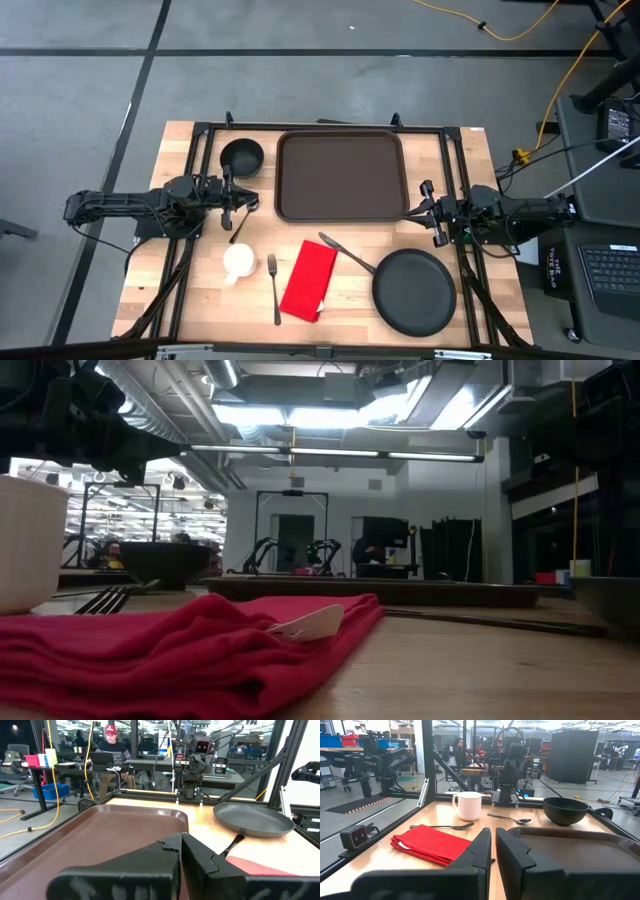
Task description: Set up tray
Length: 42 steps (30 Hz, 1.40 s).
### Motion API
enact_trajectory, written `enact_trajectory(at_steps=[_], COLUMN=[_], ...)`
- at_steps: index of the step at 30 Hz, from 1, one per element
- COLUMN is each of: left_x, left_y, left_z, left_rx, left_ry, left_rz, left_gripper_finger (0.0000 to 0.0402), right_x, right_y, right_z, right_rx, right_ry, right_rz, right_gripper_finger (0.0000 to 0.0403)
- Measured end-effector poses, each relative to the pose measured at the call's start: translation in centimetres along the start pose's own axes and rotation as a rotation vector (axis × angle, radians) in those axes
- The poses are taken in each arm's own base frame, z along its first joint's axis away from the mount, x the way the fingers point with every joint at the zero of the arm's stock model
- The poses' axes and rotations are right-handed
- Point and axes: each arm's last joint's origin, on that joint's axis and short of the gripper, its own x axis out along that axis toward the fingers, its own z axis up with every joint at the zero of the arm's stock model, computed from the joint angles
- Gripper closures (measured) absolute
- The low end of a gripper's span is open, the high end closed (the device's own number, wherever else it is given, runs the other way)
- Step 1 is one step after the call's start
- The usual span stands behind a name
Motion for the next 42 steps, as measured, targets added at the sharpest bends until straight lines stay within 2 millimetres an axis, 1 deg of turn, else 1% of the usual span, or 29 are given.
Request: enact_trajectory(at_steps=[26, 32, 42], left_x=[0.00, 0.00, 0.00], left_y=[0.00, 0.00, 0.00], left_z=[0.00, -0.01, -0.01], left_rx=[0.000, 0.000, 0.000], left_ry=[0.000, 0.000, 0.000], left_rz=[0.000, 0.000, 0.000], left_gripper_finger=[0.0396, 0.0396, 0.0396], right_x=[0.00, 0.00, 0.00], right_y=[0.00, 0.00, 0.00], right_z=[-0.01, 0.00, 0.00], right_rx=[0.001, 0.053, 0.052], right_ry=[0.000, 0.000, 0.000], right_rz=[0.000, 0.000, 0.000], right_gripper_finger=[0.0369, 0.0369, 0.0369])
